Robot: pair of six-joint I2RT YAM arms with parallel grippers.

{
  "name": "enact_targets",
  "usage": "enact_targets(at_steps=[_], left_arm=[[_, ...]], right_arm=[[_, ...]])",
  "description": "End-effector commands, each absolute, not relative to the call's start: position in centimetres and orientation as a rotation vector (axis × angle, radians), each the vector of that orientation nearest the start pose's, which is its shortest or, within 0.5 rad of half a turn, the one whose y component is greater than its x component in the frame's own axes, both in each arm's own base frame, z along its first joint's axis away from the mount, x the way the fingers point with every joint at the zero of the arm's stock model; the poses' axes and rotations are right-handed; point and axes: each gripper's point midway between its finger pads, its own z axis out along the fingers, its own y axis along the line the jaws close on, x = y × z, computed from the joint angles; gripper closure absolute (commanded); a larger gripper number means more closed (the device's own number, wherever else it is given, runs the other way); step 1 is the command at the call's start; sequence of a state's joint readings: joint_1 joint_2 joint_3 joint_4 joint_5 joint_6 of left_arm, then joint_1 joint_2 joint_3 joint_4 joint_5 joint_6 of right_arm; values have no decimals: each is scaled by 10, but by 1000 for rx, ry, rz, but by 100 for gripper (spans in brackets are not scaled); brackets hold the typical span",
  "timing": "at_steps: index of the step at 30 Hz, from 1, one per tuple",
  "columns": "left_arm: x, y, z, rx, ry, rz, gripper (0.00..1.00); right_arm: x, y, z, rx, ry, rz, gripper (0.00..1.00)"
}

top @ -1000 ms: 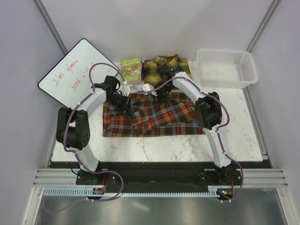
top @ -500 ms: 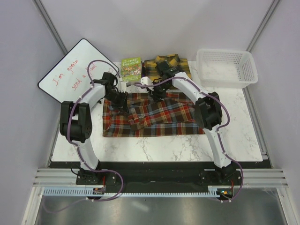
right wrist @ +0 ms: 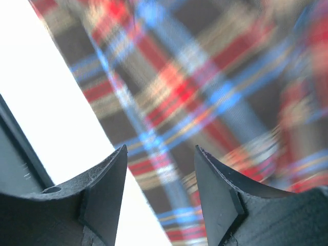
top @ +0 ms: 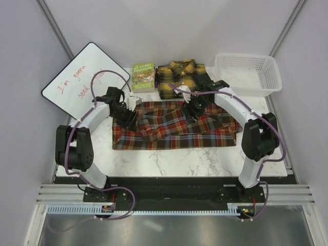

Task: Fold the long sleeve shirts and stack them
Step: Fold the shirt

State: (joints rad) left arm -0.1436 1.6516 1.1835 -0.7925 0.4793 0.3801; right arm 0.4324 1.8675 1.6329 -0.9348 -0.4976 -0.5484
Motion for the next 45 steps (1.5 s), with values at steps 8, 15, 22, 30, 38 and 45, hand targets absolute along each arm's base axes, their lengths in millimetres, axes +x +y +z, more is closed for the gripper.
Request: enact_targets(at_steps=[8, 15, 22, 30, 38, 45], left_arm=[[286, -94, 19, 1173, 2699, -355, 52], [224, -141, -1, 1519, 2666, -364, 53], [183, -173, 10, 1653, 2620, -473, 54], [182, -162, 39, 1744, 2508, -472, 53], [199, -148, 52, 1645, 2520, -481, 51], [216, -132, 41, 1509, 2605, -487, 51]], right_arm=[[341, 125, 55, -936, 2660, 413, 39], [332, 68, 32, -851, 2783, 350, 40], [316, 71, 101, -1052, 2585, 544, 39], [375, 61, 131, -1039, 2486, 482, 44], [447, 59, 100, -873, 2501, 413, 64], [443, 26, 46, -856, 2642, 239, 71]])
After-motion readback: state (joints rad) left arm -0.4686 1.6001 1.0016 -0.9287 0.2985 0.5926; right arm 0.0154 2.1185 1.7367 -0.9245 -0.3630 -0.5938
